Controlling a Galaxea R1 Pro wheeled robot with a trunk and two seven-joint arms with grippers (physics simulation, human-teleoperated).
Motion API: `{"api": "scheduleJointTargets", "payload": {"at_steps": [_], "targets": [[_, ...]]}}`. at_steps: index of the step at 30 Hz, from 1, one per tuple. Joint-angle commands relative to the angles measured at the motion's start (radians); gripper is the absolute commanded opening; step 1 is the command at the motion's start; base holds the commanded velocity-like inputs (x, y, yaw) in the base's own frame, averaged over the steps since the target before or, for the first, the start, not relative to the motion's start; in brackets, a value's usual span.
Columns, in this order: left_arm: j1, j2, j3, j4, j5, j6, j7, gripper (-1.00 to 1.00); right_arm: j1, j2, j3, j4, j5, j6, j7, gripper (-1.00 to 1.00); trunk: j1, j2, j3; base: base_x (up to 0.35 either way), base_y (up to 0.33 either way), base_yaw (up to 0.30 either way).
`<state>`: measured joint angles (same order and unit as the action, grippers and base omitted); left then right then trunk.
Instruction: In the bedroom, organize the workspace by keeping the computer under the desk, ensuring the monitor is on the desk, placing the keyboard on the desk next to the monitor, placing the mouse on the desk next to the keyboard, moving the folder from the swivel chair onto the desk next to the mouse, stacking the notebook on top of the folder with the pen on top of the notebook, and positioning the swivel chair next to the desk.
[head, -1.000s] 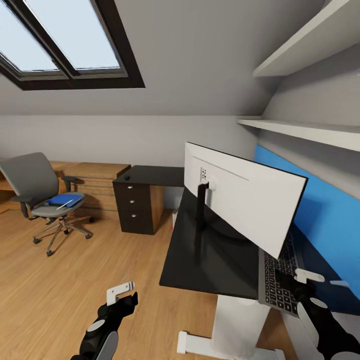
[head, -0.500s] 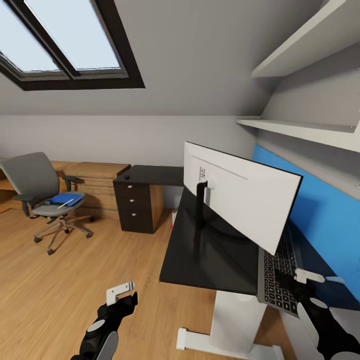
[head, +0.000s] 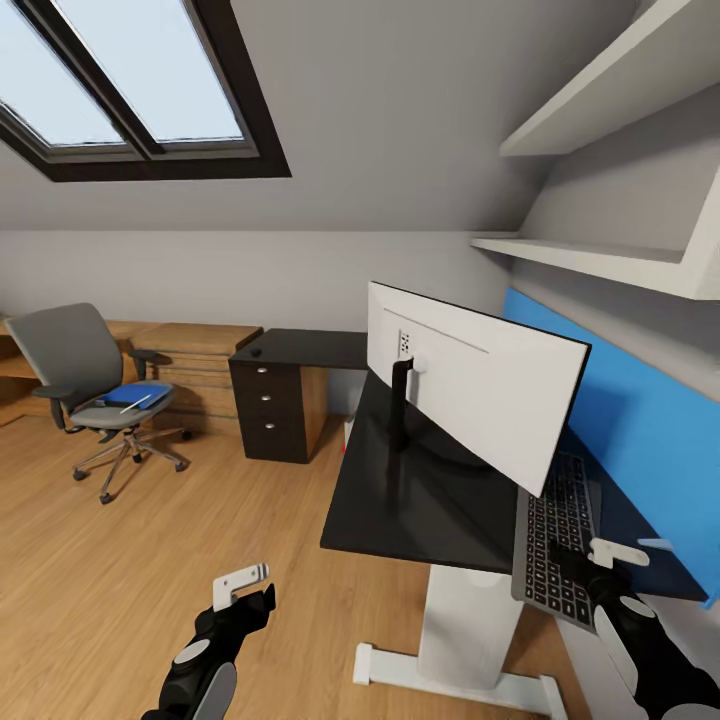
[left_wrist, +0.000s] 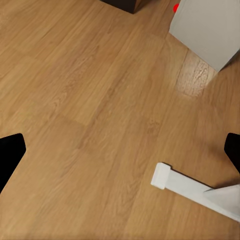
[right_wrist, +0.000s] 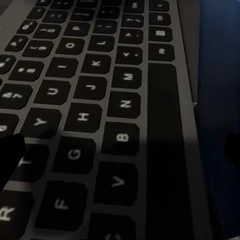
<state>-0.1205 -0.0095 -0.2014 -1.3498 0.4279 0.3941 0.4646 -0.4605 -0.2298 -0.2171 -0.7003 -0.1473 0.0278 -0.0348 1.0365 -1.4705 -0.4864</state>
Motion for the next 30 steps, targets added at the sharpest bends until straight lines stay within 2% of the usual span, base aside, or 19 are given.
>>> {"api": "scheduleJointTargets", "payload": {"at_steps": [1,12,30], "targets": [[-0.001,0.0,-0.002,-0.002,0.009,0.002,0.009,1.0,0.0,0.0,0.002,0.033,-0.012,0.003,-0.003,1.0,0.0,-0.001,-0.001,-0.002,0.0,0.0],[-0.001,0.0,-0.001,-0.001,0.009,0.003,0.008,1.0,0.0,0.0,0.002,0.033,-0.012,0.003,-0.003,1.0,0.0,-0.001,-0.001,-0.153,0.0,0.0],[-0.001,-0.001,-0.002,-0.001,0.01,0.003,0.009,1.0,0.0,0.0,0.002,0.033,-0.012,0.003,-0.003,1.0,0.0,-0.001,-0.001,-0.008,0.0,0.0]]}}
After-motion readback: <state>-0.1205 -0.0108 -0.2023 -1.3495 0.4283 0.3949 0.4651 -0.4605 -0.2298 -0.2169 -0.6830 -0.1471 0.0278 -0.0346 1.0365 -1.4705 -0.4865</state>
